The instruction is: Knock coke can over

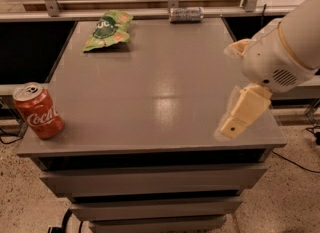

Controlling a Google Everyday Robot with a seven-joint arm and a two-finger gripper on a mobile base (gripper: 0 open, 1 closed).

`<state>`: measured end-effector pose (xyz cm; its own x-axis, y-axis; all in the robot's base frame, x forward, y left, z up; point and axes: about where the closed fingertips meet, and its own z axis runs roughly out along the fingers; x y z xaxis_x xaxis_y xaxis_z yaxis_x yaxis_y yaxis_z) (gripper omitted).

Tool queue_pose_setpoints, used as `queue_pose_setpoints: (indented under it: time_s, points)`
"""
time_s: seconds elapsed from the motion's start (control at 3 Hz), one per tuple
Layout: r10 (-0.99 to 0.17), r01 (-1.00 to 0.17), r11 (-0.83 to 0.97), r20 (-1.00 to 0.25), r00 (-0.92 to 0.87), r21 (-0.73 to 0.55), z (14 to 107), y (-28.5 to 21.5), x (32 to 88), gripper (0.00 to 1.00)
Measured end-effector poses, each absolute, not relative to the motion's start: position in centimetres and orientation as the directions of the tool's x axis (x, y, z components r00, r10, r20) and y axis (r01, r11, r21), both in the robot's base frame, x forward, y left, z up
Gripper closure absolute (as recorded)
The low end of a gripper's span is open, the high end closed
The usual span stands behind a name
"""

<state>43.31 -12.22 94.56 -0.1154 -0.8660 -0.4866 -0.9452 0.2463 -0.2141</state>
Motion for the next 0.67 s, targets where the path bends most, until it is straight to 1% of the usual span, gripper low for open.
queue_pose_setpoints:
  time_s: [0.33,0.67]
  points:
    - [-0.795,-0.959,0.201,-0.605,-0.042,-0.198,93.5,-6.4,42.2,0.0]
    - [-0.755,-0.976,0.086,-0.653,0.068,-0.2,92.9,-0.4,40.8,0.0]
